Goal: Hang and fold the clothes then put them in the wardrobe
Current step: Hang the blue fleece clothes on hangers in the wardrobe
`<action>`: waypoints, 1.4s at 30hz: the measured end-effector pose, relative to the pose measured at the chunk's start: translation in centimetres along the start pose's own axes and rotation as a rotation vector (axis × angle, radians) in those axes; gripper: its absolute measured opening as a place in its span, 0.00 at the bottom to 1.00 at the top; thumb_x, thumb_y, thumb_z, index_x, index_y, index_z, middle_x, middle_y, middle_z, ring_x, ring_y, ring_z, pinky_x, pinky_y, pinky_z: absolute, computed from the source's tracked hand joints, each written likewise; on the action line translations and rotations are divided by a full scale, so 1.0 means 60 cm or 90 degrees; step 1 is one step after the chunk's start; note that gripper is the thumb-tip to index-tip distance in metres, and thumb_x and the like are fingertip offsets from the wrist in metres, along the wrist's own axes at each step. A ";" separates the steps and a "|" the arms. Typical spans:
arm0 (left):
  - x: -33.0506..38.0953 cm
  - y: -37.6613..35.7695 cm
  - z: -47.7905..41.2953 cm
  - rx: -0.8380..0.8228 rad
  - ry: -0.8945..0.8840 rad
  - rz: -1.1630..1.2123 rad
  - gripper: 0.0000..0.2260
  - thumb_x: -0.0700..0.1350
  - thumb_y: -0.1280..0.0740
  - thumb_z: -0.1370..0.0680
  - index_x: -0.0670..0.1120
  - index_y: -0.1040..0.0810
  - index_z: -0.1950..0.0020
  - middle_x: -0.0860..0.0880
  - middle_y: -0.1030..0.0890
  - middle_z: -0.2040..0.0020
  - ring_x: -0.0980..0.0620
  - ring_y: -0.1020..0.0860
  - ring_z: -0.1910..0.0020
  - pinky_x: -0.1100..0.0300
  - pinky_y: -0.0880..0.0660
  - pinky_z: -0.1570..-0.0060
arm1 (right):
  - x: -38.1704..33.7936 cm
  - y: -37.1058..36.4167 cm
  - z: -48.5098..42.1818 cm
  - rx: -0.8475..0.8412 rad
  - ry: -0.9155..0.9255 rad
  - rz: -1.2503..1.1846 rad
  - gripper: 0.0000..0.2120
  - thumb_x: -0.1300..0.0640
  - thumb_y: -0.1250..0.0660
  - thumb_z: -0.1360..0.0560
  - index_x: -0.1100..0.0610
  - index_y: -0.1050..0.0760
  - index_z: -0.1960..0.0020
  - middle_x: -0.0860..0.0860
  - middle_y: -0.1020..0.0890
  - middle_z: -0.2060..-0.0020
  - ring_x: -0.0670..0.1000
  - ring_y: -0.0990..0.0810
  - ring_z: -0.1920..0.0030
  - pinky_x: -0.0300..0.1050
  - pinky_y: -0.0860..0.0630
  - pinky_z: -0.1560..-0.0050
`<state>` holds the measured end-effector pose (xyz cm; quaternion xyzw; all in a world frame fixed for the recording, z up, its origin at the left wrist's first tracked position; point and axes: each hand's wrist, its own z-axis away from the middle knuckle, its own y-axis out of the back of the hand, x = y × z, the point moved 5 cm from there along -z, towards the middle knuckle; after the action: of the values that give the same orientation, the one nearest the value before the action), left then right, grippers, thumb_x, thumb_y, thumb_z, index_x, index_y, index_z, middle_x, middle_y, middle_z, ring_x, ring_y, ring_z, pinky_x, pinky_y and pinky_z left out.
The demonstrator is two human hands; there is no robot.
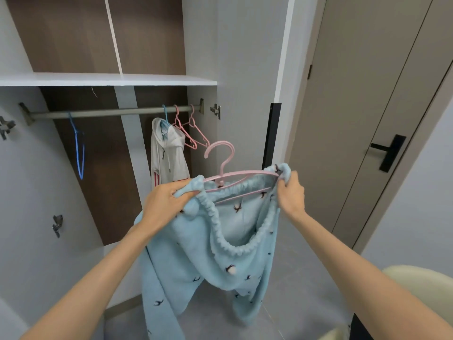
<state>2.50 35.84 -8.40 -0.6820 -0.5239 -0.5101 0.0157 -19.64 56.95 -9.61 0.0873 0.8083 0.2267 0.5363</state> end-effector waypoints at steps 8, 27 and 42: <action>-0.017 -0.002 -0.005 -0.101 -0.022 -0.021 0.08 0.61 0.32 0.28 0.71 0.23 0.50 0.65 0.17 0.57 0.60 0.19 0.57 0.58 0.23 0.59 | -0.057 0.074 -0.057 0.172 0.023 -0.074 0.09 0.63 0.48 0.21 0.61 0.32 0.44 0.51 0.26 0.57 0.54 0.27 0.57 0.47 0.32 0.56; 0.008 -0.004 -0.015 -0.077 0.020 0.092 0.08 0.57 0.25 0.37 0.56 0.15 0.62 0.46 0.16 0.65 0.49 0.22 0.65 0.57 0.30 0.64 | -0.076 0.082 -0.054 0.185 -0.055 -0.252 0.12 0.61 0.43 0.24 0.59 0.30 0.42 0.46 0.25 0.57 0.45 0.25 0.59 0.42 0.30 0.54; 0.006 -0.013 -0.013 -0.092 0.047 0.128 0.09 0.50 0.33 0.23 0.53 0.17 0.61 0.49 0.17 0.62 0.56 0.22 0.63 0.62 0.28 0.62 | -0.072 0.009 0.014 -0.262 0.367 0.229 0.16 0.37 0.42 0.23 0.50 0.29 0.57 0.47 0.32 0.76 0.46 0.33 0.74 0.43 0.38 0.71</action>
<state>1.37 36.02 -8.18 -0.7110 -0.4140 -0.5672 0.0372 -17.14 55.99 -6.05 0.0509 0.8354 0.4892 0.2453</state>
